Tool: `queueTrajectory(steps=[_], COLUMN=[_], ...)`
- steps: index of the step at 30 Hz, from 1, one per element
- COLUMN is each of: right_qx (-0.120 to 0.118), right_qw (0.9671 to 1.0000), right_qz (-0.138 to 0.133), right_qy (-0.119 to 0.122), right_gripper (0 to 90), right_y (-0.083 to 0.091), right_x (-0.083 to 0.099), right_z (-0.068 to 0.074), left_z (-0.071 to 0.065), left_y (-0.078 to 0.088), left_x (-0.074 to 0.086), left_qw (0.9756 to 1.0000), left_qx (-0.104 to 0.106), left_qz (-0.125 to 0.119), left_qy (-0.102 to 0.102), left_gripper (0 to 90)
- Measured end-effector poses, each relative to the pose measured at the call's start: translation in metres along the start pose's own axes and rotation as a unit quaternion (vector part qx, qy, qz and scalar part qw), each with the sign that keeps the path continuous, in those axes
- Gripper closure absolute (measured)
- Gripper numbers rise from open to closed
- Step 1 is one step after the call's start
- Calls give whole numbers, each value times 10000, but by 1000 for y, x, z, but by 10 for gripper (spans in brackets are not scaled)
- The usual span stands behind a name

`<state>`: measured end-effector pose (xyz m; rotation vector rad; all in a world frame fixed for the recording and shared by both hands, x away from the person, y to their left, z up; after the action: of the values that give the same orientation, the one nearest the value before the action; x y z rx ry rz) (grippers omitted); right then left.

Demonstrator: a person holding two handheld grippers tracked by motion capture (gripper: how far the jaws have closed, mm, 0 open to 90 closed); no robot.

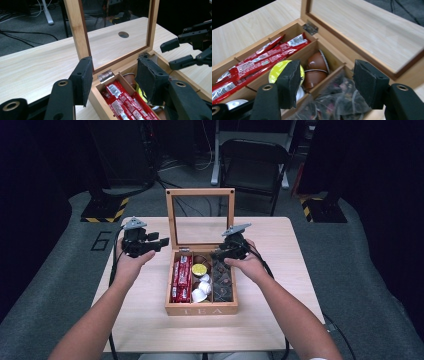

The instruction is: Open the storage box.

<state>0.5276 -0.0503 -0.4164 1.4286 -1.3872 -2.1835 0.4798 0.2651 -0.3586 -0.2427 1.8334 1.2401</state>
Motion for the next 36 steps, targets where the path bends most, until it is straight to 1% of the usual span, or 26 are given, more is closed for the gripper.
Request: queueTrajectory(steps=[6,11,16,17,18,19,21,25,28,29,30,31,33,36], right_qx=[-137,-171,-234,-265,-271,-292,-326,-374,-414,-431,-405,-439,-416,-448], right_qw=[9996,9995,9989,9989,9987,9988,9983,9979,9979,9979,9978,9977,9978,9976], right_qz=[115,166,230,250,208,238,276,323,341,363,351,367,368,388], right_qy=[198,222,327,281,369,323,385,410,376,325,392,372,370,348], right_gripper=[354,341,331,330,330,329,328,325,321,319,316,315,309,303], right_y=[-14,-23,-30,-31,-33,-34,-37,-43,-47,-48,-49,-50,-52,-54], right_x=[1,1,0,0,0,0,0,0,0,0,0,0,0,0], right_z=[13,21,27,29,30,32,34,39,41,42,42,42,43,44], left_z=[2,3,4,4,4,4,4,4,3,3,3,3,3,4], left_y=[-1,0,0,0,0,0,0,0,0,0,0,0,0,0], left_x=[4,5,6,6,6,6,6,6,6,6,6,6,6,6], left_qw=[10000,10000,10000,10000,10000,10000,10000,10000,10000,10000,10000,10000,10000,10000], left_qx=[-19,-31,-43,-48,-55,-59,-60,-61,-58,-59,-65,-61,-63,-70], left_qz=[15,-11,7,8,10,10,3,20,28,25,20,33,33,31], left_qy=[4,27,13,11,7,7,5,-3,-9,-12,-12,-16,-18,-16], left_gripper=[450,449,450,449,448,448,448,448,448,448,448,449,448,448])
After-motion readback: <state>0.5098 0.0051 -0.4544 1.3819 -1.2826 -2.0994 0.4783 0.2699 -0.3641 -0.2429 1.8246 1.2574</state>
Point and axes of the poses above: each handheld gripper's, and its own axes: y roughly backward along the jaws, x roughly out of its underside, z roughly to its left, the point moved 1 cm from there along -y, roughly forward along the jaws, and after that the axes turned 12 degrees about z, right-handed, at the moved point
